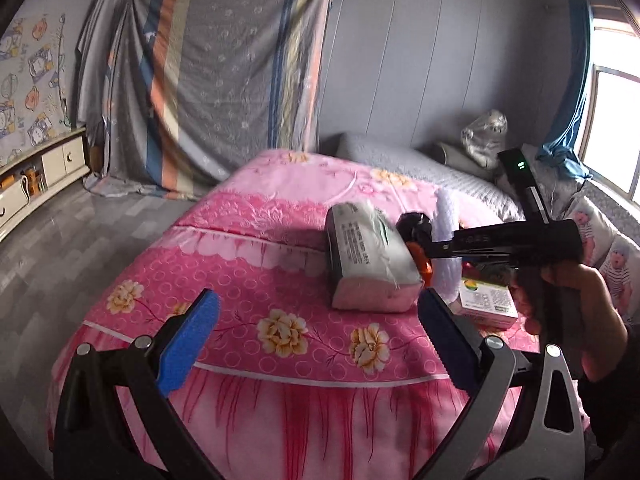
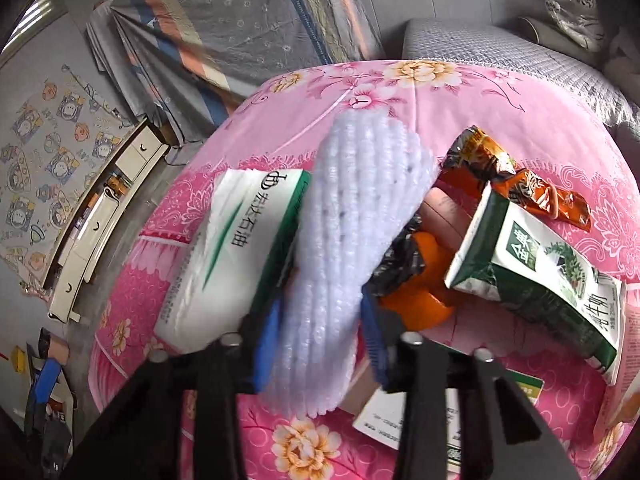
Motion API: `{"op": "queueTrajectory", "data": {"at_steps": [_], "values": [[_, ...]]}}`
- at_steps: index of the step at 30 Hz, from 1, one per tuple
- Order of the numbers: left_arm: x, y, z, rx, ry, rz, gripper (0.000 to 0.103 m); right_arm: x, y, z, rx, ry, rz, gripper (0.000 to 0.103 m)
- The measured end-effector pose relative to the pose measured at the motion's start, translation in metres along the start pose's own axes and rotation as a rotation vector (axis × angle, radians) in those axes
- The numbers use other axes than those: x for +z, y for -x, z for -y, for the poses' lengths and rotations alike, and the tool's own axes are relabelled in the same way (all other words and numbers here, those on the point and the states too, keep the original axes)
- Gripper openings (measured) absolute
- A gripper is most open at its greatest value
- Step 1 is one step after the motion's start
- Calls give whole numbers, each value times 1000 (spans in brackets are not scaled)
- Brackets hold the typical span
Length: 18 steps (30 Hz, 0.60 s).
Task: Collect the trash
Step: 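Grasp the white foam net with the right gripper, then grasp the white bag with green print with the left gripper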
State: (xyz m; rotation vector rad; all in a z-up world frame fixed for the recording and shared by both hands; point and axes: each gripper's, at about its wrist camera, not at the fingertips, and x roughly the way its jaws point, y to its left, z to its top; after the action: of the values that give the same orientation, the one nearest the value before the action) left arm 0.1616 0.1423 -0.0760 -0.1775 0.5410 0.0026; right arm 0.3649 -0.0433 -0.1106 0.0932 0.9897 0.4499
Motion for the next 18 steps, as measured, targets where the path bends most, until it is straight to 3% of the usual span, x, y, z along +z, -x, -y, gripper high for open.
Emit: {"op": "queueTrajectory", "data": {"at_steps": [4, 9, 14, 18], "values": [[4, -25, 15, 21, -45, -51, 95, -11, 20, 9, 50, 10, 18, 24], [12, -56, 46, 0, -127, -121, 95, -31, 67, 23, 187, 0, 49, 24], [27, -84, 76, -27, -198, -178, 95, -50, 102, 32, 240, 10, 80, 24], [34, -118, 89, 8, -246, -248, 95, -60, 121, 40, 255, 14, 109, 24]]}}
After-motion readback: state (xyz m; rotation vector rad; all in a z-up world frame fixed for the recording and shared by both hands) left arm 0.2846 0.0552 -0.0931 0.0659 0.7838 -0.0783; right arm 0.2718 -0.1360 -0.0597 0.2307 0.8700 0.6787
